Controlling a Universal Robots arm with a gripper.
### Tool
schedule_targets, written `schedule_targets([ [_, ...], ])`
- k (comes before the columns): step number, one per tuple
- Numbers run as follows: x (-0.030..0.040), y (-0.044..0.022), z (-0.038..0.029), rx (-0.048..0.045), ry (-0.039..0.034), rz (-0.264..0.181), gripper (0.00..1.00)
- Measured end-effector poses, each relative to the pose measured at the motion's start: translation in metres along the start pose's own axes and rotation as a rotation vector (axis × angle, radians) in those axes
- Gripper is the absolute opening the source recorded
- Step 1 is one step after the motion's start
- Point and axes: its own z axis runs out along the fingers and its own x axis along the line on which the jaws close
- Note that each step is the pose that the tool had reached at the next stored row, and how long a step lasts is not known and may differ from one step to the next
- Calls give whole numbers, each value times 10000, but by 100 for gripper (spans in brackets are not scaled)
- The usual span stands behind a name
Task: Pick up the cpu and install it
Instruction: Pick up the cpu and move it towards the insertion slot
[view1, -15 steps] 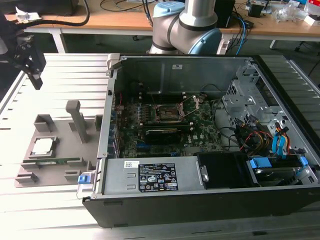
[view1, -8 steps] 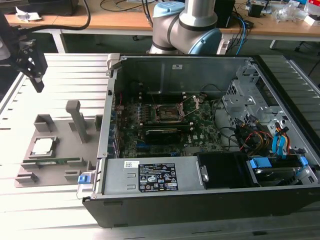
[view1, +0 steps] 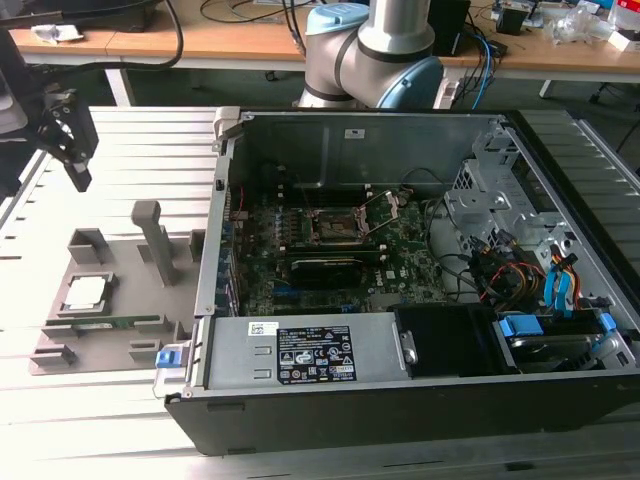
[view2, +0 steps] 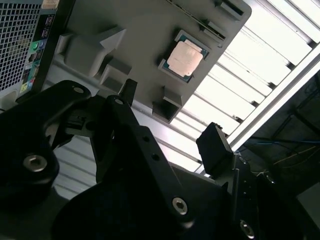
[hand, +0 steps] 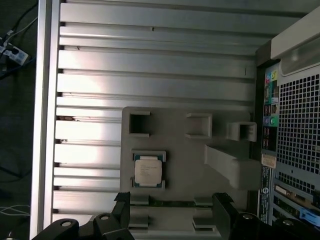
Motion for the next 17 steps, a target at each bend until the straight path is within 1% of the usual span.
schedule_targets([
  [8,2,1,90,0,0,0,76],
  [17,4,1,139,0,0,-1,76],
])
